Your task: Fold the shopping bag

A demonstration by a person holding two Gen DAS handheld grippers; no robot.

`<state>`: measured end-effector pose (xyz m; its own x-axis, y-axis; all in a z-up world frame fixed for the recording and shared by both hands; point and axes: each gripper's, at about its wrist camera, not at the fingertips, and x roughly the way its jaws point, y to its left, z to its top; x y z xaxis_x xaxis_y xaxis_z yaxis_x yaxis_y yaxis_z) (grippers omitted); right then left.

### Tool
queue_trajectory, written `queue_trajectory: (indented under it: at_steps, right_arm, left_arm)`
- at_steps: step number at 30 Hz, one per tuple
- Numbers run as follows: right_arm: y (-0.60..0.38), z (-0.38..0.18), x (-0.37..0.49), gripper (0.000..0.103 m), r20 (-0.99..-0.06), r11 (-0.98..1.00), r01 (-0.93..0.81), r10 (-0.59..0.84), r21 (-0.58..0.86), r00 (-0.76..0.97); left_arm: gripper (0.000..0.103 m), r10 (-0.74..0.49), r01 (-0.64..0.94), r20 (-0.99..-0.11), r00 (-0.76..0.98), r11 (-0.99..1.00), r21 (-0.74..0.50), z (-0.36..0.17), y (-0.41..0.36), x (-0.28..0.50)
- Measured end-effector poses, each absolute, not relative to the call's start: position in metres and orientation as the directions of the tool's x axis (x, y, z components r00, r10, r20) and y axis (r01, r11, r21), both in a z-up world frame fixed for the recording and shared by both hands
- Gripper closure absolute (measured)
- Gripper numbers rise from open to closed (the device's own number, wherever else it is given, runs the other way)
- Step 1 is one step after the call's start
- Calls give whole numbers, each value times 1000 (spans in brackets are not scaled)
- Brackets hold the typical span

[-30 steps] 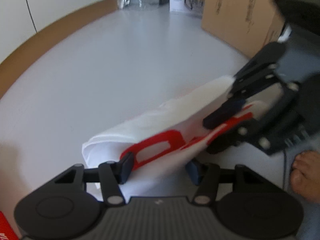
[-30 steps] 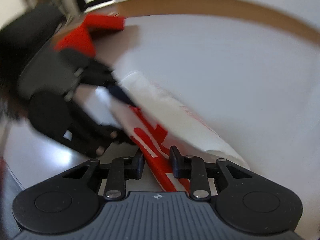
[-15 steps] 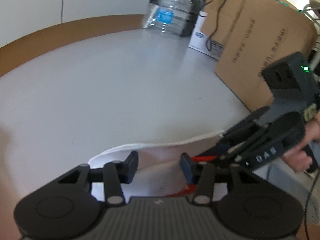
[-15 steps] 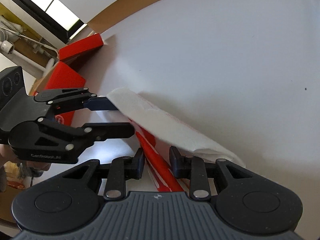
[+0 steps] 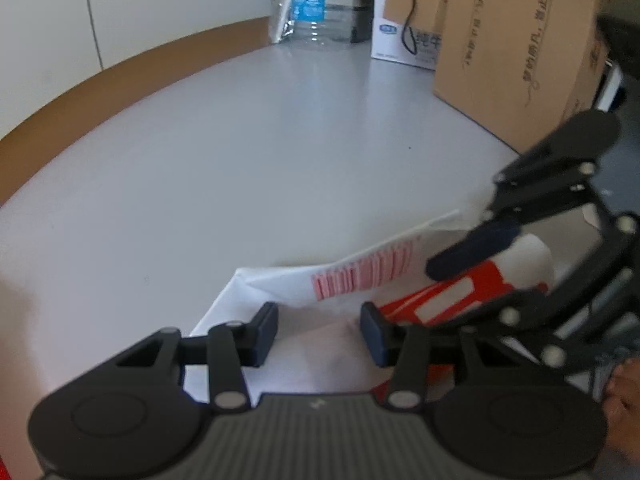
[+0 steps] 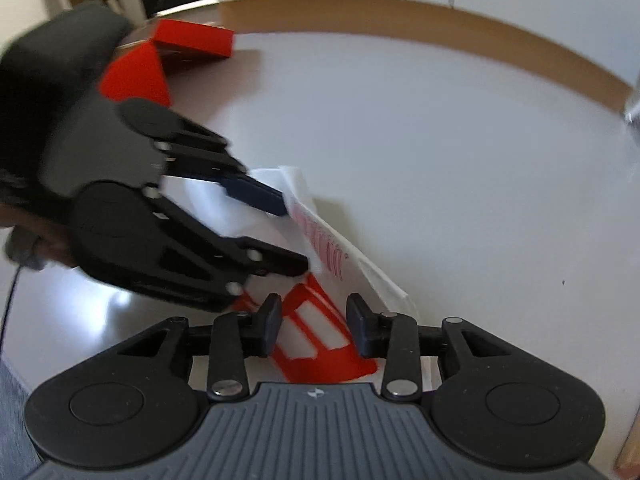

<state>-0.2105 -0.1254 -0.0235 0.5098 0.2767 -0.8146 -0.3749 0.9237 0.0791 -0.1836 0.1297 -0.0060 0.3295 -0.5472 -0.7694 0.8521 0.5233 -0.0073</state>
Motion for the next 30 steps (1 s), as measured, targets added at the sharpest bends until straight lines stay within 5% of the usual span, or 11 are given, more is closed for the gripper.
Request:
queue_trajectory:
  at_steps: [8, 15, 30]
  right_arm:
    - [-103, -29, -209, 61, -822, 897, -442, 251, -1, 511]
    - [-120, -28, -232, 60, -828, 872, -488, 251, -32, 502]
    - [-118, -30, -231, 54, -819, 879, -476, 251, -31, 517]
  left_arm:
    - [55, -544, 857, -777, 318, 516, -11, 1, 142, -182]
    - [73, -590, 849, -753, 291, 522, -81, 17, 181, -172]
    - [72, -609, 902, -748, 262, 431, -34, 30, 213, -190]
